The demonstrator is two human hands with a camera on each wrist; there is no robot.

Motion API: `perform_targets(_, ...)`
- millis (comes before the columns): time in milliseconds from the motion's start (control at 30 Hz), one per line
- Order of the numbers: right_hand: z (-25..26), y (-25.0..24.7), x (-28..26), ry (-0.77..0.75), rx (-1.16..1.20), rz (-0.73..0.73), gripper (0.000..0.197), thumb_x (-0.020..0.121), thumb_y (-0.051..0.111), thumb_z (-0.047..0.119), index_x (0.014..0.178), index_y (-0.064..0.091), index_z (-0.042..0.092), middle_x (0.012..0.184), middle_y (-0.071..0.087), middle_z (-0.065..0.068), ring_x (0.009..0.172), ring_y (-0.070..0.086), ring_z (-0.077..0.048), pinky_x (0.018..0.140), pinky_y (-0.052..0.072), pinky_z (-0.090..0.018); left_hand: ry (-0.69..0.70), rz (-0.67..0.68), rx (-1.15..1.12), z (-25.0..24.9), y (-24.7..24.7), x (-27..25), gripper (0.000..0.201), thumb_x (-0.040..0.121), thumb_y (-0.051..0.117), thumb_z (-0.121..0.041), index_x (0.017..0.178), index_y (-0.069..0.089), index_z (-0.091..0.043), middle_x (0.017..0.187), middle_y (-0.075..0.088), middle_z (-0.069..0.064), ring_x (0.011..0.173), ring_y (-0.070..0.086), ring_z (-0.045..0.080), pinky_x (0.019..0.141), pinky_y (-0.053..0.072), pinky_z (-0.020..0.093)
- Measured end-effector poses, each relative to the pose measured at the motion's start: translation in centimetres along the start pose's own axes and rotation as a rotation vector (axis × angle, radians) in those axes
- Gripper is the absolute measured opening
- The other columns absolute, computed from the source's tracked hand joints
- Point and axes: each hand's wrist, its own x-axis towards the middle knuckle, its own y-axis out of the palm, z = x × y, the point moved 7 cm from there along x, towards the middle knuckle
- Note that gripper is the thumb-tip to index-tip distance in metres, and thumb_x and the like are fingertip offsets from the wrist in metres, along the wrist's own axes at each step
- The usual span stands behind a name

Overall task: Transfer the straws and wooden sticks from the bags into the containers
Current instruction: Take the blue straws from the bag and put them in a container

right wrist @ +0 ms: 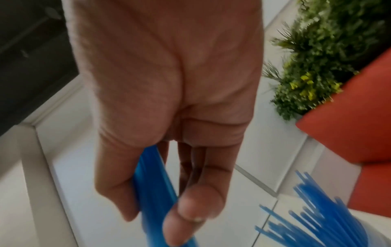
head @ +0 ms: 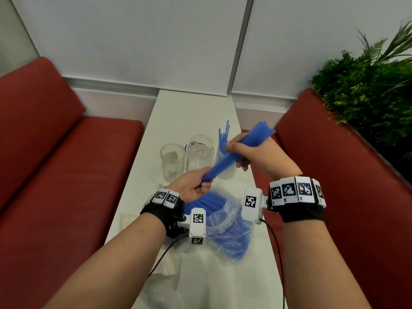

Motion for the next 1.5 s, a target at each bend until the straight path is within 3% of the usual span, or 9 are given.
perform_targets(167,-0.7,-2.9,2.2,0.015,0.048,-0.137,0.012,0.085,0.073,0.016,0.085,0.073,0.004,0.074,0.072,-0.015,0.056,0.064,-0.019,0.054,0.054,-0.025,0.101,-0.135,-0.059,-0.7,-0.9,1.5,0.028,0.103,0.046,-0.027,0.102,0.057,-0.002,0.075,0.056,0.008,0.054,0.049,0.012,0.045,0.039,0.019)
perform_targets(433,-2.9,-8.4,8.2,0.021,0.09,-0.643,0.013,0.084,0.07,0.019,0.073,0.067,0.025,0.056,0.067,0.009,0.048,0.063,-0.006,0.05,0.053,-0.022,0.336,-0.084,1.188,-2.3,0.5,3.9,0.02,0.094,0.061,-0.018,0.105,0.074,-0.007,0.106,0.072,0.005,0.093,0.064,0.017,0.077,0.046,0.02)
perform_targets(633,-9.7,-6.2,11.8,0.188,-0.031,-0.567,0.01,0.085,0.071,0.013,0.077,0.07,0.019,0.076,0.071,-0.007,0.064,0.069,-0.019,0.071,0.063,-0.04,0.214,0.116,1.753,1.2,1.4,6.3,0.024,0.089,0.061,-0.011,0.111,0.072,-0.01,0.115,0.068,0.006,0.107,0.062,0.024,0.094,0.048,0.031)
perform_targets(833,-13.2,-4.3,13.1,0.233,-0.173,-0.47,0.019,0.082,0.078,0.028,0.1,0.071,0.028,0.102,0.073,-0.002,0.098,0.069,-0.022,0.095,0.055,-0.047,0.077,0.222,2.244,5.0,-0.3,7.4,0.076,0.078,0.075,-0.044,0.141,0.043,-0.019,0.146,0.036,0.006,0.132,0.035,0.031,0.105,0.037,0.051)
perform_targets(933,-12.2,-4.4,13.1,0.061,-0.276,-0.558,0.047,0.082,0.076,0.036,0.126,0.061,0.033,0.116,0.067,0.003,0.112,0.06,-0.02,0.102,0.046,-0.048,0.165,0.166,2.335,5.3,-0.1,7.7,0.06,0.085,0.069,-0.039,0.137,0.048,-0.018,0.144,0.039,0.009,0.131,0.038,0.032,0.103,0.035,0.051)
perform_targets(1100,-11.1,-2.6,13.0,-0.235,-0.381,-0.519,0.038,0.098,0.063,0.026,0.135,0.062,0.015,0.13,0.065,-0.003,0.127,0.055,-0.022,0.111,0.04,-0.044,0.208,0.144,2.426,4.9,0.5,7.7,0.031,0.101,0.047,-0.025,0.129,0.055,-0.016,0.139,0.049,0.006,0.124,0.048,0.029,0.097,0.039,0.044)
perform_targets(1233,-14.7,-0.3,13.4,0.072,-0.734,-0.251,0.063,0.099,0.051,0.059,0.152,0.042,0.028,0.162,0.032,-0.01,0.156,0.011,-0.032,0.122,-0.008,-0.055,0.173,0.077,2.451,4.1,1.2,7.5,0.026,0.102,0.044,-0.022,0.124,0.057,-0.017,0.128,0.057,0.002,0.117,0.053,0.024,0.095,0.039,0.041)
perform_targets(1367,-13.5,-0.3,12.7,-0.019,-0.773,-0.379,0.072,0.103,0.043,0.055,0.162,0.019,0.022,0.169,0.015,-0.011,0.157,-0.001,-0.036,0.124,-0.006,-0.059,0.127,0.017,2.459,3.4,1.3,7.0,0.024,0.101,0.045,-0.02,0.121,0.057,-0.018,0.122,0.058,0.001,0.115,0.051,0.022,0.096,0.037,0.038)
perform_targets(1500,-14.7,0.4,11.9,0.105,-0.915,-0.2,0.083,0.1,0.039,0.064,0.163,0.004,0.023,0.171,-0.002,-0.006,0.155,-0.014,-0.037,0.122,-0.015,-0.058,0.092,-0.028,2.429,2.8,1.4,6.5,0.024,0.101,0.044,-0.019,0.122,0.057,-0.018,0.121,0.058,0.0,0.114,0.052,0.021,0.095,0.037,0.037)
